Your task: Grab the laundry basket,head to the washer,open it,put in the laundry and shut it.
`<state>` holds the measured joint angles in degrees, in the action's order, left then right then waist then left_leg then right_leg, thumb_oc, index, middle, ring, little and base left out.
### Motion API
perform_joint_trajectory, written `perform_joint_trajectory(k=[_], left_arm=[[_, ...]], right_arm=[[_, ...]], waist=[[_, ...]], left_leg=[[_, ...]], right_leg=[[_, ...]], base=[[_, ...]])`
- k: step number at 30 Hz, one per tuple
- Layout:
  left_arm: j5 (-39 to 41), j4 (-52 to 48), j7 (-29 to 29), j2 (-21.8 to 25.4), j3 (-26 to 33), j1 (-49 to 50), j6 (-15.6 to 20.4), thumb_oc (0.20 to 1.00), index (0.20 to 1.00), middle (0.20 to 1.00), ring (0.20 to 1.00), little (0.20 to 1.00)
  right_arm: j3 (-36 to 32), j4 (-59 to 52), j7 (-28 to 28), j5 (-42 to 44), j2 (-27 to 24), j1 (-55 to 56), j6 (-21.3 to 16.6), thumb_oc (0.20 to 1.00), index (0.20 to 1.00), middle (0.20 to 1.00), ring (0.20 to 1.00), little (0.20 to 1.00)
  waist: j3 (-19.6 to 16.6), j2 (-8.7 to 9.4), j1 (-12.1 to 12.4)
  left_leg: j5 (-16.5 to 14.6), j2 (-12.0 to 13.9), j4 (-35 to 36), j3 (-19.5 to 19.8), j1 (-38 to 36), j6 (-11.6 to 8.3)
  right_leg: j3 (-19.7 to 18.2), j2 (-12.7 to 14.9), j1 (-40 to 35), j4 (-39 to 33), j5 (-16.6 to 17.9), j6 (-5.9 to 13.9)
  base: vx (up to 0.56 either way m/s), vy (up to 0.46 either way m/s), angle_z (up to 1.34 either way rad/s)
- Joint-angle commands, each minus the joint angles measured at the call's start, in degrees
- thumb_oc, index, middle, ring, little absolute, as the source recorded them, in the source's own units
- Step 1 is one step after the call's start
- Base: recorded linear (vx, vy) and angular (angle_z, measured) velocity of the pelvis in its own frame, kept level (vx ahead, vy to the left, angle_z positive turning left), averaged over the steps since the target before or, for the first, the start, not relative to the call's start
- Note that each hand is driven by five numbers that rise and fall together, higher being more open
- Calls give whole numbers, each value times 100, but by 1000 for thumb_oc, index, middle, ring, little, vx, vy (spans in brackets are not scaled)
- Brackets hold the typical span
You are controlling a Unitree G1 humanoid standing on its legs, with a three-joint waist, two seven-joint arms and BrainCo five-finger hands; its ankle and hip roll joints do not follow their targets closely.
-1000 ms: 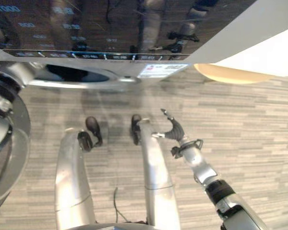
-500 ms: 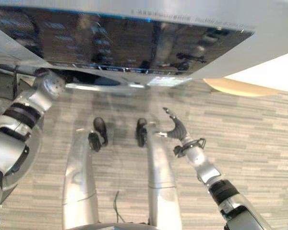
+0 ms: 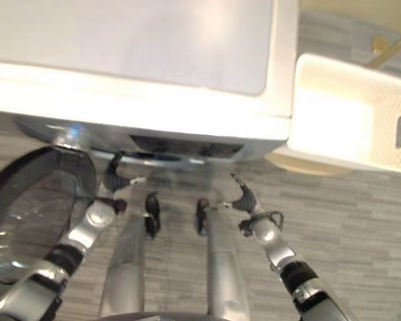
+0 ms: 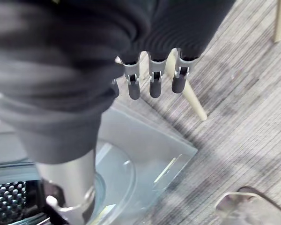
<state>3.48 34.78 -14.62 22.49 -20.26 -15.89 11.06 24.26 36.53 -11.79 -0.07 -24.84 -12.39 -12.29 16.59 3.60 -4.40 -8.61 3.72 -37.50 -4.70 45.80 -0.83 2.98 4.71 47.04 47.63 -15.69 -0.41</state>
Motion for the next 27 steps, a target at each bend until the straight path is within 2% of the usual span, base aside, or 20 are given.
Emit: perform_joint_trajectory(k=[1, 2, 4, 5, 7, 8, 10, 14, 18, 19, 21, 22, 23, 24, 25, 27], left_arm=[[631, 159, 411, 6, 109, 17, 311, 1000, 1000, 1000, 1000, 1000], [631, 158, 411, 7, 110, 18, 311, 1000, 1000, 1000, 1000, 1000], [802, 373, 639, -92, 128, 303, 266, 1000, 1000, 1000, 1000, 1000], [738, 596, 751, -141, 132, 511, 246, 1000, 1000, 1000, 1000, 1000], [630, 720, 858, -187, 171, 776, 211, 1000, 1000, 1000, 1000, 1000], [630, 719, 858, -186, 171, 776, 211, 1000, 1000, 1000, 1000, 1000], [583, 747, 927, -202, 299, 1100, 198, 1000, 1000, 1000, 1000, 1000], [601, 825, 949, -320, 543, 1557, 187, 1000, 1000, 1000, 1000, 1000], [627, 807, 954, -373, 722, 1836, 201, 1000, 1000, 1000, 1000, 1000], [665, 785, 985, -392, 748, 1903, 203, 1000, 1000, 1000, 1000, 1000], [656, 769, 997, -349, 701, 1832, 206, 1000, 1000, 1000, 1000, 1000], [656, 771, 997, -348, 702, 1828, 207, 1000, 1000, 1000, 1000, 1000], [619, 755, 994, -276, 643, 1651, 180, 1000, 1000, 1000, 1000, 1000], [596, 674, 977, -191, 629, 1484, 161, 1000, 1000, 1000, 1000, 1000], [597, 673, 977, -190, 629, 1484, 161, 1000, 1000, 1000, 1000, 1000], [563, 496, 1035, -132, 601, 1506, 152, 1000, 1000, 1000, 1000, 1000]], right_arm=[[-192, 156, 90, -127, -63, 322, 56, 1000, 1000, 1000, 1000, 1000], [-191, 156, 90, -127, -63, 322, 56, 1000, 1000, 1000, 1000, 1000], [-288, 363, 188, -31, -6, 461, 79, 1000, 1000, 1000, 1000, 1000], [-350, 635, 235, -9, 40, 558, 103, 1000, 1000, 1000, 1000, 1000], [-460, 849, 304, 32, 106, 692, 132, 1000, 1000, 1000, 1000, 1000], [-460, 850, 304, 32, 107, 691, 132, 1000, 1000, 1000, 1000, 1000], [-558, 975, 375, 57, 153, 828, 138, 1000, 1000, 1000, 1000, 1000], [-707, 1100, 471, 154, 237, 1055, 159, 1000, 1000, 1000, 1000, 1000], [-780, 1181, 521, 113, 292, 1160, 221, 1000, 1000, 1000, 1000, 1000], [-782, 1127, 513, 99, 323, 1173, 215, 1000, 1000, 1000, 1000, 1000], [-736, 1096, 535, 96, 348, 1089, 228, 1000, 1000, 1000, 1000, 1000], [-736, 1097, 535, 96, 349, 1086, 229, 1000, 1000, 1000, 1000, 1000], [-706, 1034, 533, 129, 401, 967, 241, 1000, 1000, 1000, 1000, 1000], [-668, 1020, 533, 158, 420, 945, 231, 1000, 1000, 1000, 1000, 1000], [-668, 1019, 533, 158, 420, 946, 231, 1000, 1000, 1000, 1000, 1000], [-696, 1020, 586, 170, 421, 1103, 202, 1000, 1000, 1000, 1000, 1000]], waist=[[-116, -77, -100], [-103, -72, -99], [-134, -70, -79], [-217, -76, -69], [-367, -82, -77], [-376, -80, -80], [-550, -92, -52], [-827, -95, 32], [-1012, -99, 99], [-1060, -76, 146], [-1011, -55, 150], [-1018, -53, 158], [-930, -82, 164], [-892, -182, 187], [-890, -178, 182], [-1019, -163, 269]], left_leg=[[229, 97, 1017, -23, -1009, 95], [238, 95, 1036, -27, -1035, 95], [409, 57, 1553, -37, -1668, 58], [520, 34, 2067, -106, -2236, 19], [651, 37, 2517, -155, -2728, -28], [671, 34, 2537, -154, -2724, -28], [706, 13, 2910, -231, -3197, -60], [702, -159, 3284, -92, -3767, -43], [620, -283, 3596, -204, -4214, -3], [593, -340, 3712, -300, -4326, 33], [667, -369, 3832, -411, -4305, 71], [670, -370, 3835, -419, -4297, 72], [812, -296, 3838, -386, -4083, 106], [998, -184, 3861, -380, -3900, 118], [999, -189, 3862, -376, -3902, 118], [1140, -228, 4061, -295, -3935, 80]], right_leg=[[-205, 2, -1025, -1981, 1044, 500], [-207, 4, -1047, -1994, 1049, 500], [-138, -3, -1666, -2476, 1175, 552], [-123, -7, -2200, -2949, 1293, 623], [-115, -2, -2689, -3416, 1422, 688], [-114, 0, -2684, -3433, 1438, 687], [-141, -11, -3124, -3852, 1543, 745], [-203, 22, -3740, -4444, 1715, 803], [-315, 134, -4088, -4871, 1912, 927], [-398, 172, -4095, -5020, 2058, 1049], [-467, 194, -3879, -4873, 2260, 1164], [-476, 193, -3862, -4864, 2259, 1164], [-491, 68, -3629, -4408, 2024, 1181], [-430, -106, -3582, -3752, 1615, 1067], [-427, -102, -3577, -3734, 1601, 1067], [-264, -184, -4083, -3575, 1249, 892]], base=[[43, -12, 9], [90, -9, 0], [159, -14, -12], [231, -8, -12], [186, 5, -4], [133, 16, -7], [184, 31, -10], [190, 66, -18], [127, 181, -17], [-27, 177, -64], [-104, 153, -92], [-237, 68, -77], [-321, 68, -50], [-320, 68, -8], [-189, 27, 16], [-116, -74, 26]])
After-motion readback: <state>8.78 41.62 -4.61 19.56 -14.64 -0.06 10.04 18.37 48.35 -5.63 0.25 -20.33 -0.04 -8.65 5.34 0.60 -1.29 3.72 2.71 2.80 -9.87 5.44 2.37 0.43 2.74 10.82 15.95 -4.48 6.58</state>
